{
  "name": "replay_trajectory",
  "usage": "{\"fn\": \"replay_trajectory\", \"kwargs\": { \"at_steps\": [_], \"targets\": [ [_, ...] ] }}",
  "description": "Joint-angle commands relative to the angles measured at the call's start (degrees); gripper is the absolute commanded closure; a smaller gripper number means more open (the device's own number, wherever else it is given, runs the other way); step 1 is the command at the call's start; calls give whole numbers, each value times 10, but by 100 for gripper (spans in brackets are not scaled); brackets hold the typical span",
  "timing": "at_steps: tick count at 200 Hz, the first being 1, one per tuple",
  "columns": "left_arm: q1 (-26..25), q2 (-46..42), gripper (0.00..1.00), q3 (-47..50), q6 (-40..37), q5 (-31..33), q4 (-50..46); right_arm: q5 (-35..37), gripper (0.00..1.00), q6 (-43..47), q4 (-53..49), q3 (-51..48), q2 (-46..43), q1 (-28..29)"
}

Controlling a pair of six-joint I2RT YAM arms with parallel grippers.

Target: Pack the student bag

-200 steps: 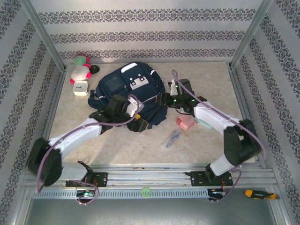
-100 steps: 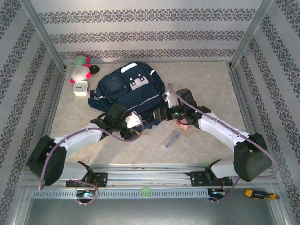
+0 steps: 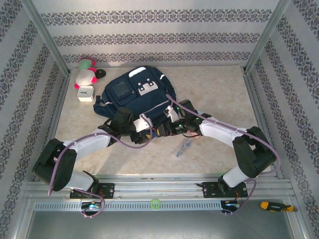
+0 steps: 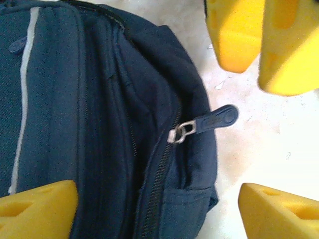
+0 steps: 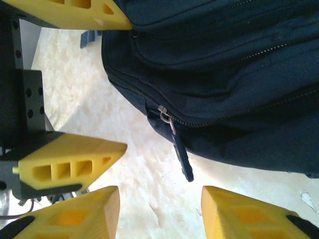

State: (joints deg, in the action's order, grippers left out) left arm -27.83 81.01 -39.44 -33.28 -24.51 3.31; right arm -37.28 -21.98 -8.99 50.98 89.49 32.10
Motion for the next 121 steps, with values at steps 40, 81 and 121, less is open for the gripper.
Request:
{"fn": "replay_trajectory", "kwargs": {
  "at_steps": [40, 81, 121],
  "targets": [
    [24, 66, 51, -58, -74, -31, -82, -10, 54, -36, -5, 13, 19, -12],
    [24, 80, 70, -73, -81, -41, -116, -17, 54, -52, 15, 17, 40, -9],
    [24, 78, 74, -82, -74, -44, -126, -21, 54, -71, 43, 23, 62, 2]
  ]
}}
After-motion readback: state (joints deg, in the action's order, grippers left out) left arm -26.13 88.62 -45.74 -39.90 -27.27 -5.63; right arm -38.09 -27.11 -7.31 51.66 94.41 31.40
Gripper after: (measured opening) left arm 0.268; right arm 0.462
